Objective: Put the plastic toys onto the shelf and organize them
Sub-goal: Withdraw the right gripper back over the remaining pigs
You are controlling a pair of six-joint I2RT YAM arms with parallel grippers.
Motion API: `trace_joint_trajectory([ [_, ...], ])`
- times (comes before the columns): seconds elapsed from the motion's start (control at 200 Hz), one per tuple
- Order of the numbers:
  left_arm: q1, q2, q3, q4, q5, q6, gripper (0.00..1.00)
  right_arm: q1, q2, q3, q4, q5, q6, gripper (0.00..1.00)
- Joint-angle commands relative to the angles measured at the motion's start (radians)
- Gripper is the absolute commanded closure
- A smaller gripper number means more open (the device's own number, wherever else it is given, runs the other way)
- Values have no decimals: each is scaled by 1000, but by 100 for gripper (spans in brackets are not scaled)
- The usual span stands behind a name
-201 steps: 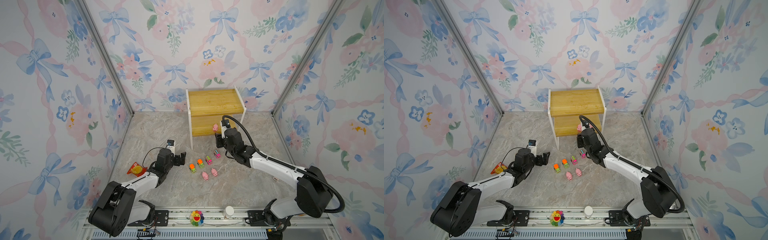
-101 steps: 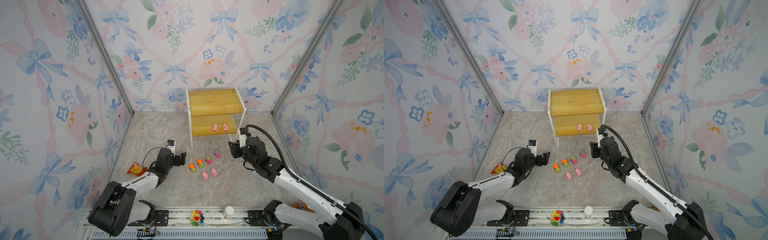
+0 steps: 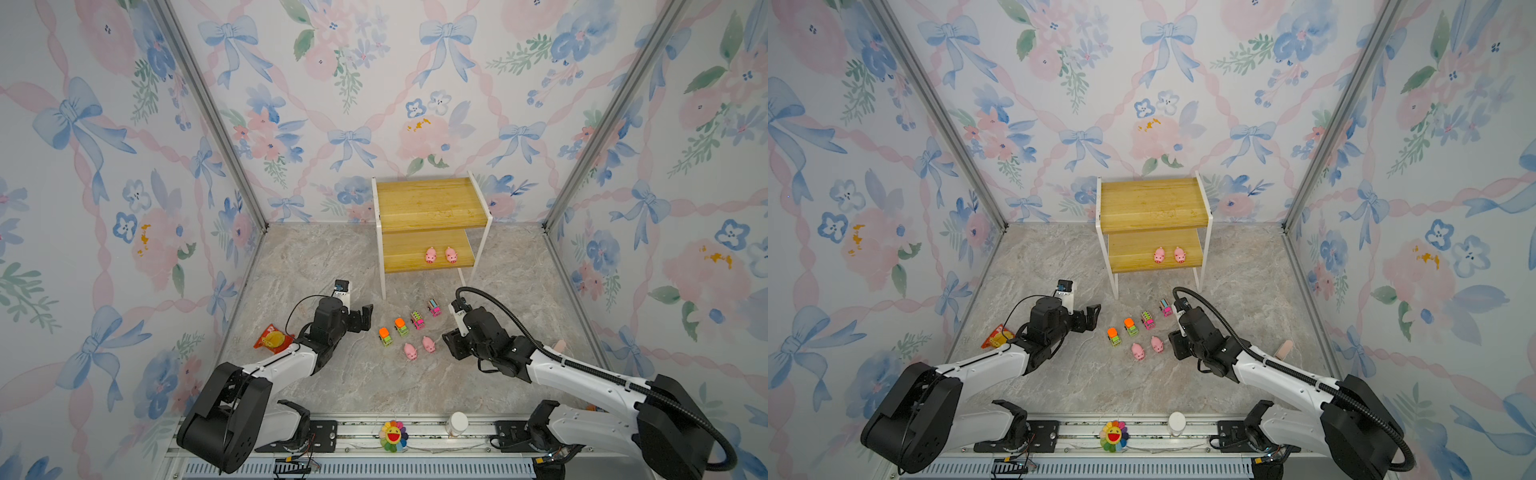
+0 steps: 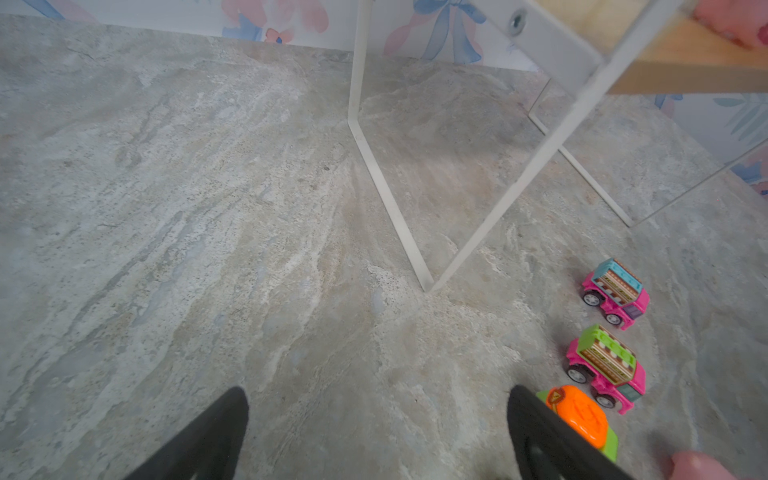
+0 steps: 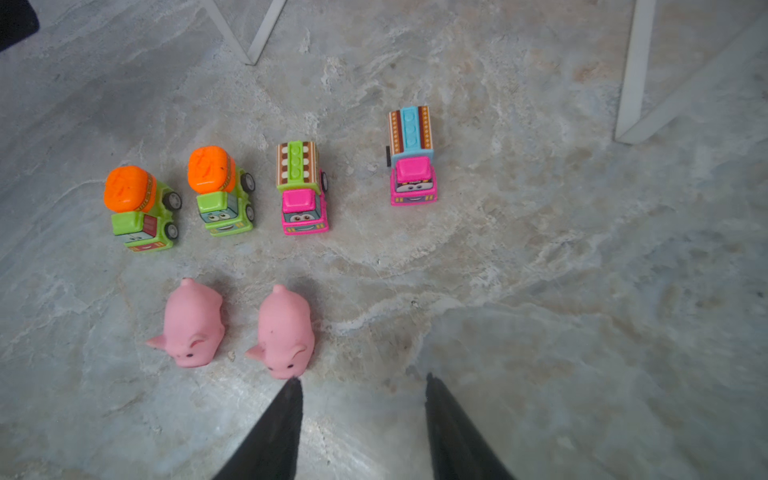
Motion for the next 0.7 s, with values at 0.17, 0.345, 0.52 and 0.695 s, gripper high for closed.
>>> trace_joint_trajectory([
  [0.17, 4, -1, -9, -7, 6, -33, 2, 32, 47, -56, 127, -40, -12, 50],
  [0.345, 3, -12, -17, -6, 2, -41, 2, 53, 111, -109, 240, -58, -6, 50],
  [0.52, 0, -19, -25, -6, -2, -49, 2, 76, 179, -109, 285, -64, -8, 50],
  [0.695, 0, -29, -29, -6, -10, -54, 2, 87, 228, -96, 311, -69, -14, 48],
])
